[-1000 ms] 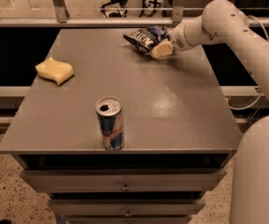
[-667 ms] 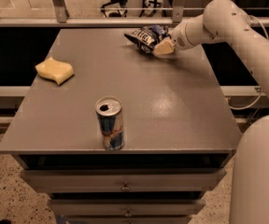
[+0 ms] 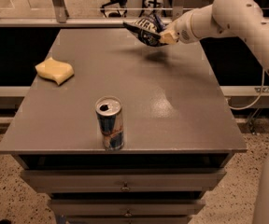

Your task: Pick blue chip bag

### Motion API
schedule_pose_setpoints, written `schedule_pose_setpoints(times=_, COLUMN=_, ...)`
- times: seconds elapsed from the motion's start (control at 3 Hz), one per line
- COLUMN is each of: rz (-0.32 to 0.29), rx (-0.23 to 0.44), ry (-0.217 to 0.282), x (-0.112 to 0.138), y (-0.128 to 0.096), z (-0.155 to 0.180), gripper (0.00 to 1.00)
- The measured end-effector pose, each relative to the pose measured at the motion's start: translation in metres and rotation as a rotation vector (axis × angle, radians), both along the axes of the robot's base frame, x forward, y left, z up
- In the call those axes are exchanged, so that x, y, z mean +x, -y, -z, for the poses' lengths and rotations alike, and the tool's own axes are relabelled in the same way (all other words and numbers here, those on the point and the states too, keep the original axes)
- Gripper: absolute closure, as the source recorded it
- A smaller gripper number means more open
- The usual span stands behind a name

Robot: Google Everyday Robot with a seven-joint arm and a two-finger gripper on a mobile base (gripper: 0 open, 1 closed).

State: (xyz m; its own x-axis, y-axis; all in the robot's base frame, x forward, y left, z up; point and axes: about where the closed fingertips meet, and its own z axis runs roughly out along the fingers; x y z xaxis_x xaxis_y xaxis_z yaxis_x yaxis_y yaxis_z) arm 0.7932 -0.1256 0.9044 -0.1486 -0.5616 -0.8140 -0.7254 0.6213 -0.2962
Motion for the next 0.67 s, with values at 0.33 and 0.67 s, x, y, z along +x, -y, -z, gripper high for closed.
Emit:
schedule_pose_setpoints(times=0.33, rz=-0.102, rx=0.042, ry=0.051, x=-0.032, y=-0.026, z=-0.029, gripper=1.00)
schedule_pose_setpoints(times=0.67, rz=-0.195, rx=0.109, ry=0.080, x=-0.065, y=-0.050, z=-0.053, gripper=1.00)
